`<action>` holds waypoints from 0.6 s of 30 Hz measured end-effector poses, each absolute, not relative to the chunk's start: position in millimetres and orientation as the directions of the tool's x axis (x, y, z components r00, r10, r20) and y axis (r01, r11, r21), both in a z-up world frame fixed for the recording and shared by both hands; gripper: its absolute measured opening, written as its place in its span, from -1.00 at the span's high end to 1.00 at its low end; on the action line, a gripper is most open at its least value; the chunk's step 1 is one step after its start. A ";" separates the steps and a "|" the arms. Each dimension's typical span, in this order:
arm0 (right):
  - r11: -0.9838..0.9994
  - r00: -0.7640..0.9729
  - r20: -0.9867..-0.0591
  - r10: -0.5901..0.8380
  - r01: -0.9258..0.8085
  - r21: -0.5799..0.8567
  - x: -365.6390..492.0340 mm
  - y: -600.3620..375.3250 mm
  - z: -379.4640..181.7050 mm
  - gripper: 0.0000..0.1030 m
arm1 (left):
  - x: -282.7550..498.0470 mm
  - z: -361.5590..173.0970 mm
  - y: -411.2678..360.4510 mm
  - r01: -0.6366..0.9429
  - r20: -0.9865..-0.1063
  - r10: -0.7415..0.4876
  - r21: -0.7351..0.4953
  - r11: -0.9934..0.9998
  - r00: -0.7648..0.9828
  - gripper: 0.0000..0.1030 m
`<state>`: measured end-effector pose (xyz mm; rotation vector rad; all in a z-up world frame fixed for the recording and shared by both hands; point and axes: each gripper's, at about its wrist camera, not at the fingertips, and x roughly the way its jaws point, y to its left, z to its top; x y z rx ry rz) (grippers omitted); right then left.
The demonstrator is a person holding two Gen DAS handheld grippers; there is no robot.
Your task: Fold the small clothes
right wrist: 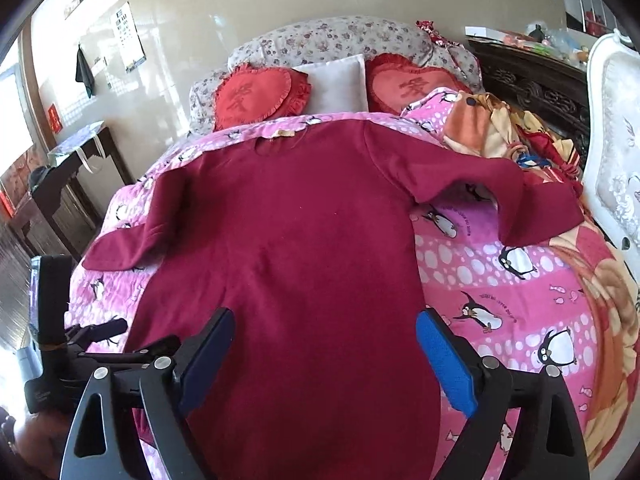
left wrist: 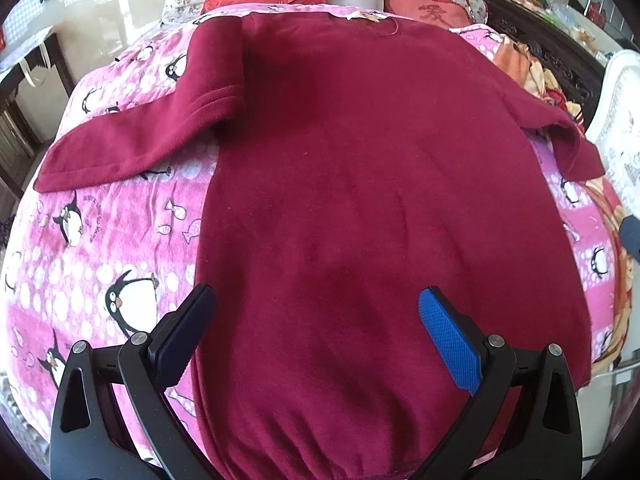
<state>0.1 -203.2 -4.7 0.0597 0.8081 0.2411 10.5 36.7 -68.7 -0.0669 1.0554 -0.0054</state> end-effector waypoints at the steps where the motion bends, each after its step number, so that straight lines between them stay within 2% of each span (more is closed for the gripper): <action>1: 0.971 0.666 -0.708 0.237 -0.187 0.149 0.6 -204.4 -4.5 -0.76 | 11.1 -69.3 37.2 -0.035 -0.870 -0.026 -0.049 0.998 0.492 -0.98; 9: 0.968 0.660 -0.710 0.246 -0.204 0.146 0.8 -201.5 -6.0 -0.76 | 12.2 -72.5 36.4 -0.040 -0.863 -0.001 -0.024 0.999 0.505 -0.98; 18: 0.974 0.649 -0.727 0.225 -0.178 0.143 2.9 -207.3 -12.8 -0.76 | 8.6 -72.5 37.0 -0.025 -0.863 -0.080 -0.107 0.994 0.499 -0.98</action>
